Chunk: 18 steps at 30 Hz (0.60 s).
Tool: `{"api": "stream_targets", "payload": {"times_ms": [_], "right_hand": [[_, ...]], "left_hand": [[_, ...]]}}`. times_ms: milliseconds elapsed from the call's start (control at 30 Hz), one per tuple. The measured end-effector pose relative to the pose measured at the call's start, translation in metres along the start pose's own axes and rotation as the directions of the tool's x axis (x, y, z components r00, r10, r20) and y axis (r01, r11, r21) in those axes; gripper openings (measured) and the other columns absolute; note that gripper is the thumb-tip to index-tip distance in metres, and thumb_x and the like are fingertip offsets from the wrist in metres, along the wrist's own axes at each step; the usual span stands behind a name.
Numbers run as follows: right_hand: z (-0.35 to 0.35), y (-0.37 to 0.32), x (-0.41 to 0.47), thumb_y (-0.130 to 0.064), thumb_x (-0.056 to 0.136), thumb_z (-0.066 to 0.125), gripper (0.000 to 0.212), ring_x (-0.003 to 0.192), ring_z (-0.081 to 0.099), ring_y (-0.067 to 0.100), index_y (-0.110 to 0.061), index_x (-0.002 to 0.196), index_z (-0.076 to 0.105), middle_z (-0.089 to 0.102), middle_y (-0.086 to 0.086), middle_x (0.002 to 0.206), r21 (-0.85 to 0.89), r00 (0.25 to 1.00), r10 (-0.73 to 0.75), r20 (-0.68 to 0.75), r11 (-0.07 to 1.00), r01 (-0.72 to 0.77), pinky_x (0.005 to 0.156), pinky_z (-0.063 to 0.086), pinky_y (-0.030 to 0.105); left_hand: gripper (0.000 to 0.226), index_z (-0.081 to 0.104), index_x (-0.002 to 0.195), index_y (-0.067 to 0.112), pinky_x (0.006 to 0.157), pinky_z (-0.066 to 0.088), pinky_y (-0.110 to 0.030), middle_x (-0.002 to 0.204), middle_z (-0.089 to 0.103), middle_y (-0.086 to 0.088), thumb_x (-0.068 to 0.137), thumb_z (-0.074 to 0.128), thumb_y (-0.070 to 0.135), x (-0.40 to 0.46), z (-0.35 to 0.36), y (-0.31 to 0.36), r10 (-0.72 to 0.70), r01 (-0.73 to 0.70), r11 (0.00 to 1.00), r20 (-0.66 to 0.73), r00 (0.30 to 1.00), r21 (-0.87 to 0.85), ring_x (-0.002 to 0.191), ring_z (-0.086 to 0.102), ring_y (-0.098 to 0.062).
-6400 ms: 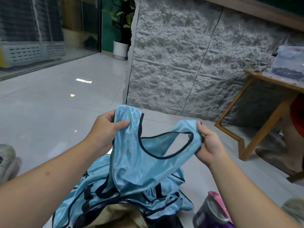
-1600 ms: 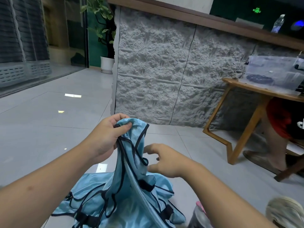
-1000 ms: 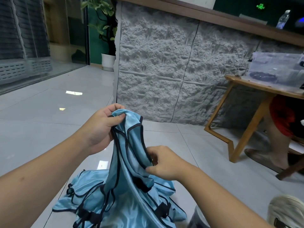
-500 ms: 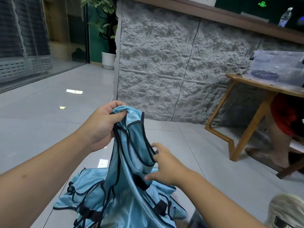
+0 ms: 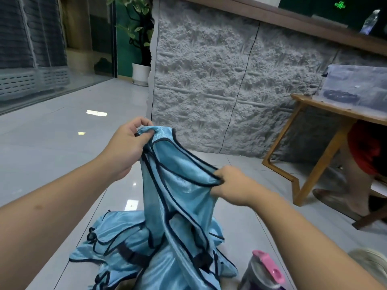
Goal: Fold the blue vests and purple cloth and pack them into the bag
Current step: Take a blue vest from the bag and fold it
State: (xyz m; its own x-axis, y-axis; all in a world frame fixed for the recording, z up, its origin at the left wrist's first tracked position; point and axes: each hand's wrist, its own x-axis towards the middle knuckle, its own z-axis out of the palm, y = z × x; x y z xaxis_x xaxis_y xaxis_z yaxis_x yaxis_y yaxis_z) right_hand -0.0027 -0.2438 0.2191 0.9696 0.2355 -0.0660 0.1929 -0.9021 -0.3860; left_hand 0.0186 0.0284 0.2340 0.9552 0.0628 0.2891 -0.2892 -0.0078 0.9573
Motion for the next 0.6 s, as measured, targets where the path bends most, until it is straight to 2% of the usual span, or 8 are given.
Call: {"api": "stream_targets", "payload": {"times_ms": [100, 167, 300, 367, 433, 500, 567, 600], "right_hand": [[-0.029, -0.008, -0.008, -0.014, 0.073, 0.066, 0.018, 0.056, 0.038, 0.017, -0.012, 0.063, 0.050, 0.045, 0.000, 0.061, 0.082, 0.998, 0.003, -0.064, 0.997, 0.002, 0.053, 0.031, 0.029], [-0.048, -0.017, -0.012, -0.020, 0.065, 0.064, 0.024, 0.057, 0.032, 0.018, -0.002, 0.069, 0.049, 0.040, 0.003, 0.063, 0.074, 0.992, -0.035, -0.118, 0.996, 0.044, 0.052, 0.028, 0.032], [-0.092, -0.040, -0.022, -0.020, 0.063, 0.064, 0.027, 0.057, 0.032, 0.017, 0.003, 0.071, 0.051, 0.040, 0.003, 0.061, 0.039, 0.974, -0.093, -0.206, 0.994, 0.104, 0.053, 0.028, 0.032], [-0.118, -0.053, -0.028, -0.021, 0.065, 0.068, 0.030, 0.057, 0.039, 0.019, 0.005, 0.071, 0.055, 0.047, 0.004, 0.065, 0.051, 0.950, -0.139, -0.281, 0.986, 0.159, 0.053, 0.032, 0.033], [-0.138, -0.066, -0.035, -0.025, 0.066, 0.075, 0.028, 0.068, 0.060, 0.022, -0.001, 0.076, 0.066, 0.064, 0.004, 0.080, 0.064, 0.905, -0.200, -0.375, 0.969, 0.241, 0.058, 0.048, 0.038], [-0.149, -0.080, -0.046, -0.025, 0.069, 0.086, 0.026, 0.084, 0.072, 0.020, -0.013, 0.088, 0.072, 0.074, 0.002, 0.091, 0.081, 0.940, -0.197, -0.279, 0.970, 0.228, 0.071, 0.058, 0.037], [-0.151, -0.086, -0.053, -0.039, 0.070, 0.092, 0.041, 0.088, 0.073, 0.026, -0.013, 0.094, 0.073, 0.077, 0.005, 0.094, -0.145, 0.994, -0.094, -0.060, 0.986, 0.084, 0.078, 0.060, 0.039], [-0.153, -0.086, -0.054, -0.048, 0.070, 0.091, 0.048, 0.090, 0.072, 0.028, -0.010, 0.095, 0.073, 0.077, 0.008, 0.096, -0.257, 0.999, -0.039, -0.032, 0.966, 0.030, 0.079, 0.059, 0.041]], "left_hand": [[0.042, 0.065, 0.075, 0.039, 0.059, 0.045, -0.032, 0.078, 0.067, -0.003, 0.107, 0.053, 0.015, 0.009, -0.002, 0.012, 0.005, -0.004, 0.997, -0.008, 1.000, 0.079, 0.069, 0.057, -0.021], [0.038, 0.065, 0.076, 0.038, 0.060, 0.043, -0.032, 0.079, 0.067, -0.004, 0.107, 0.054, 0.018, 0.018, -0.002, 0.029, 0.015, -0.014, 0.996, -0.016, 1.000, 0.092, 0.071, 0.056, -0.021], [0.027, 0.061, 0.082, 0.028, 0.050, 0.044, -0.024, 0.072, 0.068, 0.001, 0.108, 0.053, 0.023, 0.041, 0.008, 0.077, 0.060, -0.059, 0.998, -0.028, 0.998, 0.027, 0.059, 0.059, -0.013], [0.024, 0.063, 0.087, 0.024, 0.047, 0.047, -0.022, 0.073, 0.069, 0.002, 0.108, 0.053, 0.021, 0.050, 0.016, 0.106, 0.073, -0.075, 0.996, -0.035, 0.997, -0.045, 0.059, 0.061, -0.011], [0.020, 0.068, 0.095, 0.017, 0.053, 0.053, -0.023, 0.078, 0.072, -0.001, 0.108, 0.053, 0.018, 0.056, 0.023, 0.138, 0.090, -0.092, 0.986, -0.023, 0.996, -0.142, 0.064, 0.065, -0.013], [0.019, 0.070, 0.106, 0.010, 0.063, 0.056, -0.027, 0.083, 0.074, -0.005, 0.108, 0.053, 0.017, 0.055, 0.029, 0.169, 0.122, -0.118, 0.975, 0.006, 0.993, -0.190, 0.069, 0.069, -0.015], [0.021, 0.070, 0.106, 0.008, 0.065, 0.054, -0.030, 0.086, 0.073, -0.008, 0.108, 0.052, 0.017, 0.052, 0.034, 0.188, 0.156, -0.149, 0.981, 0.046, 0.987, -0.127, 0.070, 0.068, -0.017], [0.022, 0.070, 0.102, 0.009, 0.066, 0.052, -0.031, 0.087, 0.071, -0.010, 0.109, 0.051, 0.017, 0.049, 0.036, 0.194, 0.166, -0.160, 0.983, 0.076, 0.983, -0.086, 0.070, 0.066, -0.019]]}}
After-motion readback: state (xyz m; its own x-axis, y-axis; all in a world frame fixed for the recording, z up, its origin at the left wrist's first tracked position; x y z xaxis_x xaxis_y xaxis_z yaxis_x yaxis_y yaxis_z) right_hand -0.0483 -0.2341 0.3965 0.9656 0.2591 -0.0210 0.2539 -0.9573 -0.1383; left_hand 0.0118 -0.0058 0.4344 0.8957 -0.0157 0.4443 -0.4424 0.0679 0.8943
